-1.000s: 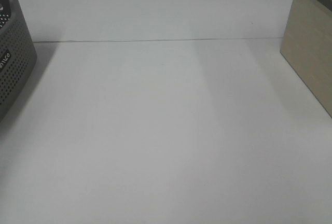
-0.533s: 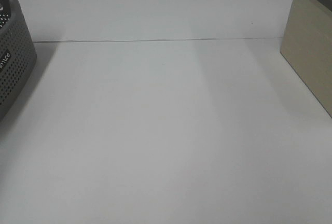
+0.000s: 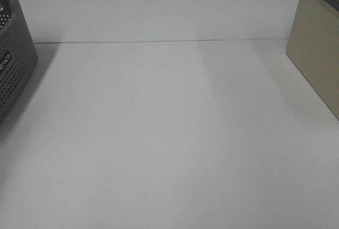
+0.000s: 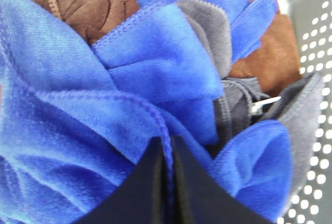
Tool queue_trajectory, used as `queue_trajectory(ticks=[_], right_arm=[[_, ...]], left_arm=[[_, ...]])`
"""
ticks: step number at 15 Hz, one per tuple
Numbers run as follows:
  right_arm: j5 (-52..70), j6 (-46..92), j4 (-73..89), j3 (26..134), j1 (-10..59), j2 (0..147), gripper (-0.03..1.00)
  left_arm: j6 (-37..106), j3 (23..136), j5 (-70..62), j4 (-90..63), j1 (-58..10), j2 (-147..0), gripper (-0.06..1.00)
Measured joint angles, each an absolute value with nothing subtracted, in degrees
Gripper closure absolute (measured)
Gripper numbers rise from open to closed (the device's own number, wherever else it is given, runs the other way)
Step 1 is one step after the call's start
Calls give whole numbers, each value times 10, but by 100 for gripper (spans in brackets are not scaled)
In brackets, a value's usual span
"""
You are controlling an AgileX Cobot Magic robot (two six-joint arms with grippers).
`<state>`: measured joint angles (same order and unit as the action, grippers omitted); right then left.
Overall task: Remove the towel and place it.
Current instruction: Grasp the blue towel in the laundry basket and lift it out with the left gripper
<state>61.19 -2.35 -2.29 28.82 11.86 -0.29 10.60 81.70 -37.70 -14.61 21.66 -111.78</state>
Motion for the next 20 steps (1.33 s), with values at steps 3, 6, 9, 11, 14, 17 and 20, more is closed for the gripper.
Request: queue_trajectory(ticks=[3,6,9,11,14,17,20], right_arm=[[612,-23,-23,288,119,-3,31],[612,-23,-23,288,119,-3,31],[612,-23,-23,288,119,-3,31],[612,-23,-23,288,119,-3,31],[612,-23,-23,288,119,-3,31],[612,-23,-23,288,119,-3,31],[612,-23,-23,288,119,-3,31]], left_arm=[[106,827,-414,-153,217,-1081,94],[106,881,-482,-153,217,-1018,94],[106,955,-556,-155,217,-965,94],[106,1033,-620,-158,215,-936,94],[143,1165,-674,-169,164,-911,94],[248,1275,-693,-194,23,-908,94],[327,1278,-700,-197,-49,-908,94]])
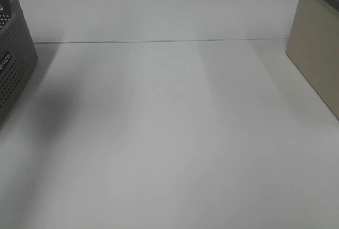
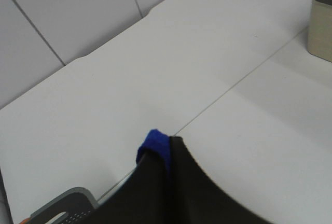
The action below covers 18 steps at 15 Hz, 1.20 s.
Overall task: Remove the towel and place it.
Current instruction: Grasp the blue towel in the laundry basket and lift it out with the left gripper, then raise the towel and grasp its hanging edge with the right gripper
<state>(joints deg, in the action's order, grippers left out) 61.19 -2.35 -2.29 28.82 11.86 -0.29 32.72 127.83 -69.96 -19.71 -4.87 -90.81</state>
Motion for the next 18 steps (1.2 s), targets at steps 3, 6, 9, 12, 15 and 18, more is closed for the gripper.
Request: queue_trajectory(ticks=[3,6,9,12,15,18], right_arm=[[612,-23,-22,288,119,-3,31],[606,-21,-17,289,119,-3,31],[563,30,29,300,119,5,31],[472,123,132,300,119,65,31],[400,289,313,300,119,173,31],[355,492,523,300,119,298,31]], left_arm=[[358,1275,-705,-205,-103,-909,94],[404,1275,-706,-305,-147,-909,94],[459,1275,-706,-339,-158,-916,94],[441,1275,-705,-282,-159,-939,94],[329,1275,-705,-268,-159,-968,94],[358,1275,-705,-398,-159,-972,94]])
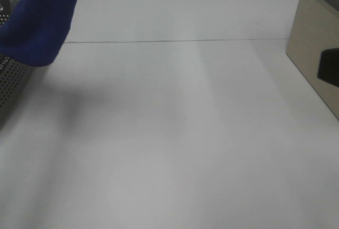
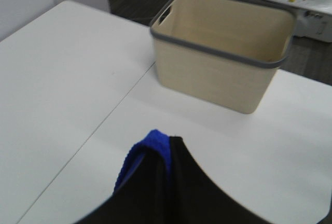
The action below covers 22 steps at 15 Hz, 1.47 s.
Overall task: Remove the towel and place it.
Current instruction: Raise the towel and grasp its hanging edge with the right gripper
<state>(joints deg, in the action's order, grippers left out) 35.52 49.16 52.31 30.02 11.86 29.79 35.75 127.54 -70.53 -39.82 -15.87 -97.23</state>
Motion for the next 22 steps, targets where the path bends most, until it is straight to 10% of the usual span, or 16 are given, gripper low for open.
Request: queue_trajectory(ticks=[9,22], right_arm=[[393,1114,983,328,119,603,31],[509,1123,996,619,193,804,34]], left_arm=[[445,1275,-691,-516,-159,-972,94],[447,1275,-672,-527,-159,-979,94]])
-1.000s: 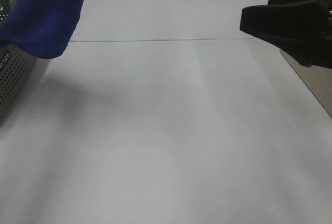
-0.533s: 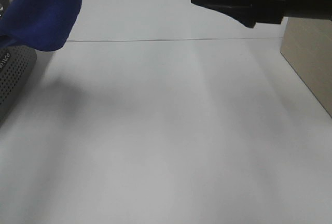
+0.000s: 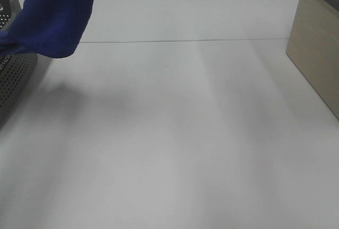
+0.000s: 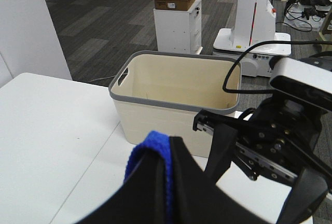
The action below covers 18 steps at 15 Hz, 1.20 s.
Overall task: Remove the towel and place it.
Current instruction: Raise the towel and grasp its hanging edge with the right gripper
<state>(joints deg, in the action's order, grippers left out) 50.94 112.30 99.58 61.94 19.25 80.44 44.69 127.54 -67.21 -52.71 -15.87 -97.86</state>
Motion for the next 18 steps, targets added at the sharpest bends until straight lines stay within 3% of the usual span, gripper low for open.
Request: queue_trajectory(ticks=[2,6,12,14,17,18], right_arm=[[414,1132,995,621,266,835,34],[392,1132,994,621,342,924,34],[390,1132,994,633,350,1019,34],[405,1118,994,681,350,1052,34],[420,1089,995,693,350,1055,45],[430,1042,979,694,350,1055,57]], left_arm=[[447,1275,-670,-527,-159,-979,94],[441,1275,-670,-527,-159,-979,94],[435,1275,-670,-527,-159,-979,94],[435,1275,-670,-527,-159,-979,94],[435,1275,-670,-527,-159,-979,94],[435,1275,-670,-525,-159,-979,94]])
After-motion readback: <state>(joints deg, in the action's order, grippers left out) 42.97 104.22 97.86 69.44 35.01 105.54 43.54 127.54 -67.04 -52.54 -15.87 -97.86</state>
